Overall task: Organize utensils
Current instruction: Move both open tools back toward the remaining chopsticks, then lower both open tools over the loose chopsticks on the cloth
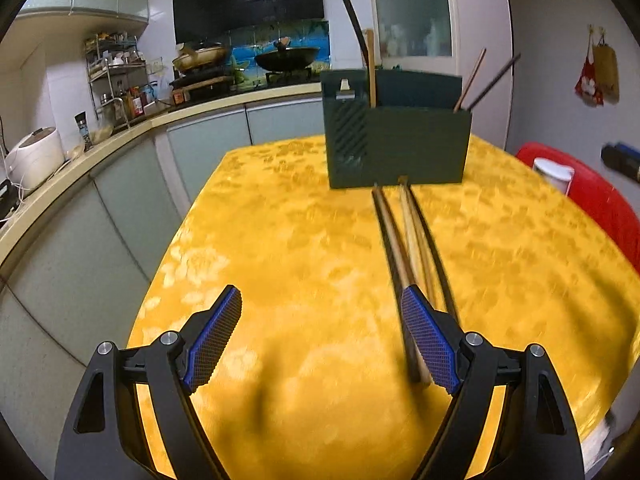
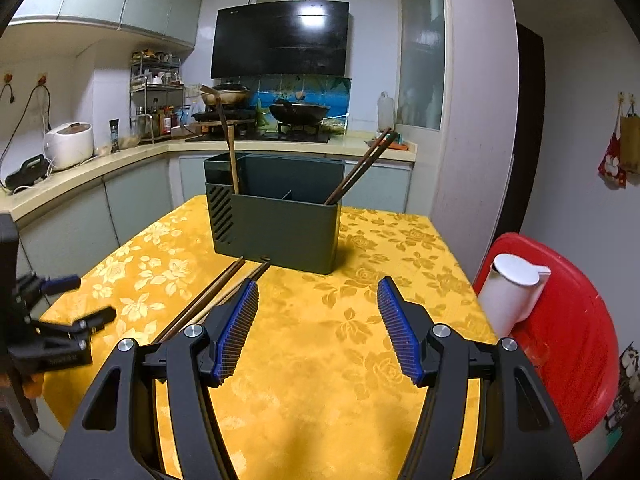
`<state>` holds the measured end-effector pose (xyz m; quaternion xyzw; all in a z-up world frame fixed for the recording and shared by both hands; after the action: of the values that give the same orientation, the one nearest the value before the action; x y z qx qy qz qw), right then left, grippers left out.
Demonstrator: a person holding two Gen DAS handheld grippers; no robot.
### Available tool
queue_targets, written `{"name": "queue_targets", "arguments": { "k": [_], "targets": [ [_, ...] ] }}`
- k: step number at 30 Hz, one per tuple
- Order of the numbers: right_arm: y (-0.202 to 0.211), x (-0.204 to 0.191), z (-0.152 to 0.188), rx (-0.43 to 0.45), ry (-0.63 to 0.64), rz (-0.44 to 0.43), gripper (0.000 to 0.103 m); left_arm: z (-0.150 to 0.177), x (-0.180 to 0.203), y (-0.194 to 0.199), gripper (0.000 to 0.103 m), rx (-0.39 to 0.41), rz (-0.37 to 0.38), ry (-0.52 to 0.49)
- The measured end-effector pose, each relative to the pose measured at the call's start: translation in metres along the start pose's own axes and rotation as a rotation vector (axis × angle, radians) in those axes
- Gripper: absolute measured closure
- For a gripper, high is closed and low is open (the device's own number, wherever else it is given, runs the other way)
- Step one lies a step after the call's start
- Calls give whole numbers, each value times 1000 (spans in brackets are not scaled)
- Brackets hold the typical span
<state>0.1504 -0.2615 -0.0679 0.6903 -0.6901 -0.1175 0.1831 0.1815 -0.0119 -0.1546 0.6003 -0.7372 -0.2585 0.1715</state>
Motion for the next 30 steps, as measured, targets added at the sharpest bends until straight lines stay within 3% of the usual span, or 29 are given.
{"name": "queue_targets", "arguments": {
  "k": [12, 19, 30],
  "targets": [
    [3, -4, 7, -1, -17, -18, 43, 34, 20, -10, 24, -50, -32, -102],
    [0, -4, 16, -18, -30, -18, 43, 42, 28, -12, 24, -70, 1, -110],
    [-3, -13, 26, -42, -17, -33, 43, 43, 23, -16, 25, -92, -11, -81]
  ]
}}
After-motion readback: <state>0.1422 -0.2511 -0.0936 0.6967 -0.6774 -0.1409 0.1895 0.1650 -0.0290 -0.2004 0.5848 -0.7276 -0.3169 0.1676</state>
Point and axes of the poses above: each gripper's, at about its wrist camera, not at the fingertips, and y roughly against the way its jaws point, x to its right, z to its underside, the point moved 9 cm from there along -y, roughly the way its jaws point, and after that the axes turned 3 degrees about y, right-handed, at the moved point
